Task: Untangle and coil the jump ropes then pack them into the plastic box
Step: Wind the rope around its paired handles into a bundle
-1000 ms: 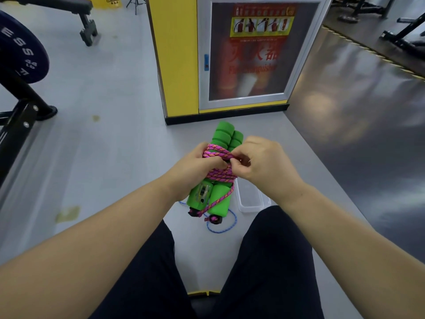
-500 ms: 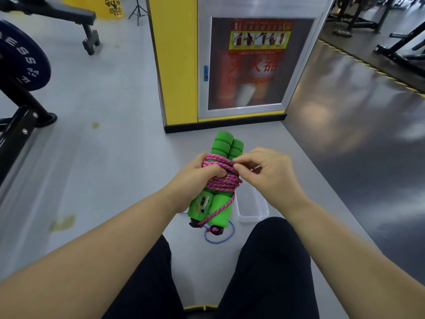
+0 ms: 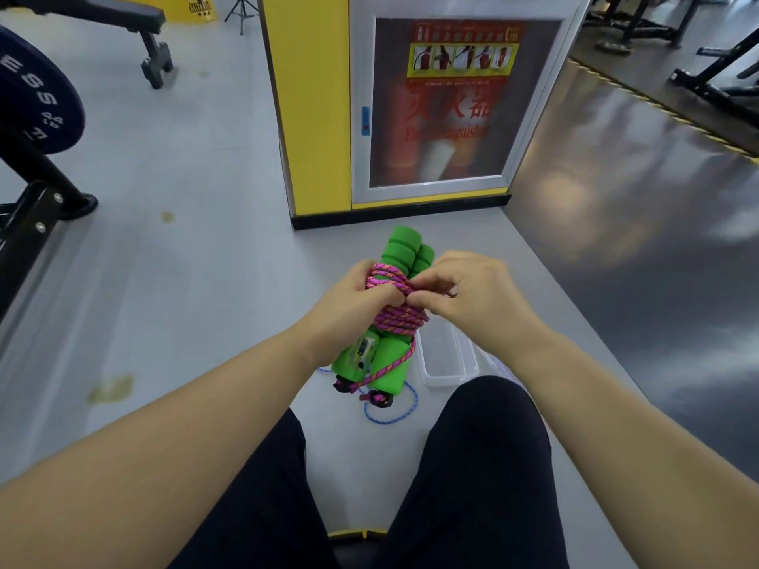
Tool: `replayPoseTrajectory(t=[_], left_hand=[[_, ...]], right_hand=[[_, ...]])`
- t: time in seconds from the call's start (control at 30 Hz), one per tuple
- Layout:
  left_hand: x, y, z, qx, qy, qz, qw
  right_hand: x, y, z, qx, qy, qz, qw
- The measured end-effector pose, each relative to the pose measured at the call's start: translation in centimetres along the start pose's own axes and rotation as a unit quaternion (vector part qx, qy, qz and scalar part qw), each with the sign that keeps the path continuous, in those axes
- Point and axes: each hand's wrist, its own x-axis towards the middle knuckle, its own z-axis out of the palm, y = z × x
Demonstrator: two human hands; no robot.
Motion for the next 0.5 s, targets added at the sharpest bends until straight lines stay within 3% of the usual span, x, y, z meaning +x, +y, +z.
replayPoseTrajectory(t=[0.13,0.27,0.5], left_hand=[[0.0,0.2,0.3,0.027,0.004,0.004,1.000],[0.2,0.1,0.6,0.037,0.013,0.008,0.999],[0.3,0.2,1.1,0.070,0.018,0.006,0.997]], right_hand=[[-0.2,-0.2,0.5,-0.104,0.007,-0.071,0.992],[0.0,-0.4,1.0,-0.170,0.017,-0.081,0.982],[0.8,0.2,0.6,-0.016,-0.051,0.052,0.997]])
